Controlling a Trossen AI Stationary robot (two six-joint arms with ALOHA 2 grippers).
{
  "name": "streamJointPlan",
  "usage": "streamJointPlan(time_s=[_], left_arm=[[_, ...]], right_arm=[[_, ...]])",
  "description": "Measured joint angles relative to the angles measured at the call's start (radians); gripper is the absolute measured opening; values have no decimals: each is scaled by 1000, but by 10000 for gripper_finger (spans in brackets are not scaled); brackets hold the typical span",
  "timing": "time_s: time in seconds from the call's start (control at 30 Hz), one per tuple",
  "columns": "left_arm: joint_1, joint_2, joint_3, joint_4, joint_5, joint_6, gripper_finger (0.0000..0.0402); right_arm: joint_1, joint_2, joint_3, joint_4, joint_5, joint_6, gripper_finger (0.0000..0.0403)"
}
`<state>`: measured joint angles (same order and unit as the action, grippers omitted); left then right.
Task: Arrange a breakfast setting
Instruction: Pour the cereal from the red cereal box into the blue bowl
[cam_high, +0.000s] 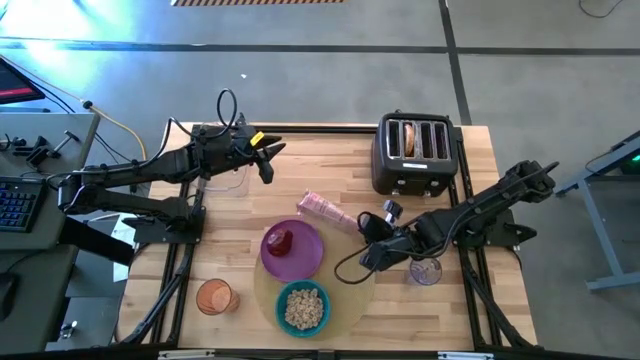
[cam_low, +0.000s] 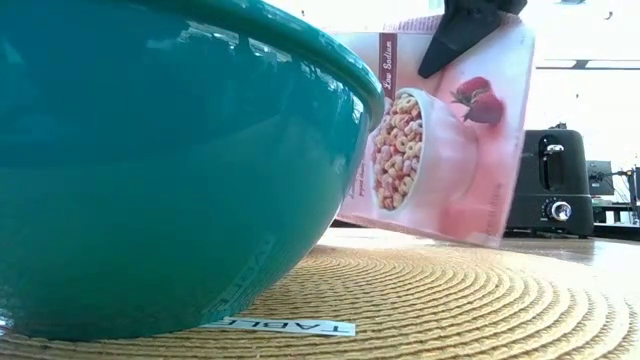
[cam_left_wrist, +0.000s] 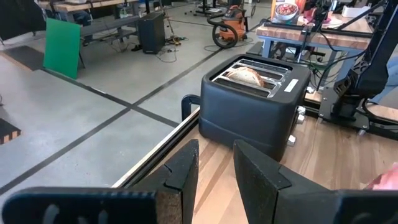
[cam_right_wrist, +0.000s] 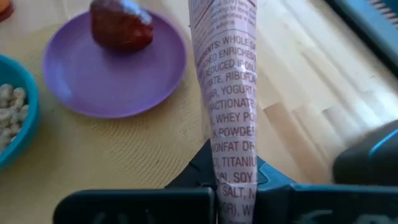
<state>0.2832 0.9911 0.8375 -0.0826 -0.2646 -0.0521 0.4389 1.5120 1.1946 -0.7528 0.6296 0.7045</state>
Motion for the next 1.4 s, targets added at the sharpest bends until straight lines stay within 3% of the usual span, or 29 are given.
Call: streamJointPlan(time_s=[0.43, 0.67, 0.97, 1.2, 1.4], left_arm=[[46, -86, 0, -3, -1, 90, 90], [56, -143, 0, -5, 5, 164, 90], [55, -250, 0, -88, 176, 182, 90], [55, -263, 0, -93, 198, 131, 90], [56, -263, 0, -126, 200, 87, 90]], right_arm=[[-41, -1, 0, 69, 329, 28, 0], [-136, -2, 0, 231, 390, -78, 0], [-227, 5, 0, 386, 426, -140, 0], [-243, 96, 1, 559, 552, -284, 0], [-270, 210, 1, 714, 627, -295, 0]])
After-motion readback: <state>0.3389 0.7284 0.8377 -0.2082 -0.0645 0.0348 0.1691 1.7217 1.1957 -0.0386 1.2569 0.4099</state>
